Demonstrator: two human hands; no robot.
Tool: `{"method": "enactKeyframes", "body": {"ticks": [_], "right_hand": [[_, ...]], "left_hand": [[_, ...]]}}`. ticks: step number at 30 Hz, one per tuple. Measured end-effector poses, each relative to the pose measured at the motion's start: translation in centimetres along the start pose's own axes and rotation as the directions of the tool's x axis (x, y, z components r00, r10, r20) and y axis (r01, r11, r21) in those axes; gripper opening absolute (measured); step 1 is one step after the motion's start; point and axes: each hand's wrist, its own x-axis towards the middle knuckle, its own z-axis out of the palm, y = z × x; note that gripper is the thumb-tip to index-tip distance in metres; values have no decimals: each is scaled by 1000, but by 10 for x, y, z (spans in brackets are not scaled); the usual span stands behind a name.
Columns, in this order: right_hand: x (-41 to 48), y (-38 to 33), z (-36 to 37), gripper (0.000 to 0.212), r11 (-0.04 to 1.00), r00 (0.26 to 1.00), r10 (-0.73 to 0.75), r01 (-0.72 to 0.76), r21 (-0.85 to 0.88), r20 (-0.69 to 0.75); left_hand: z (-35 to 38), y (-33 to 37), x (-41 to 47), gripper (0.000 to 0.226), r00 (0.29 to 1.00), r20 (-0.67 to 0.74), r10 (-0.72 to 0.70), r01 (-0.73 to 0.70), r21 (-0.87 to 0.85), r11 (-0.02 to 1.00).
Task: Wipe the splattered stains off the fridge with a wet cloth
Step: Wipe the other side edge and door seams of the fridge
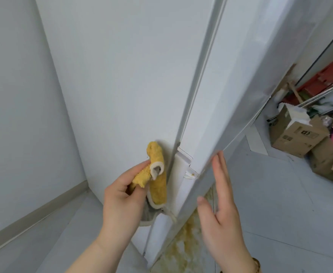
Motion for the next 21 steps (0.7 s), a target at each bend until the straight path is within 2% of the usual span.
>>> {"method": "enactKeyframes", "body": {"ticks": [2, 6, 8, 11, 14, 16, 18, 21], "right_hand": [[1, 13, 5, 65, 998, 997, -68, 68, 5, -28], [9, 45, 17, 65, 963, 962, -266, 262, -59, -65], [15, 58, 22, 65, 934, 930, -355, 348, -80, -93], [19, 67, 27, 65, 913, 903, -408, 400, -83, -132], [18, 66, 32, 67, 920, 904, -391, 385, -69, -171], [17, 65, 35, 67, 928, 909, -371, 367, -54, -188], [18, 66, 38, 68, 930, 911, -363, 369, -9, -195], [18, 67, 35, 71, 922, 908, -365, 383, 55, -206]], "left_hand": [[1, -19, 2, 55, 998, -4, 55, -55, -37, 998], [16, -48, -1, 70, 969, 86, 232, -226, -82, 971], [22, -54, -1, 63, 920, 116, 374, -366, -82, 927], [22, -62, 5, 60, 891, 140, 432, -424, -85, 902], [19, -58, 8, 57, 857, 167, 488, -480, -88, 873], [22, -52, 11, 52, 786, 165, 596, -601, -25, 799], [28, -47, 14, 46, 666, 159, 729, -746, 122, 655], [32, -39, 12, 40, 497, 203, 844, -843, 343, 414]]}}
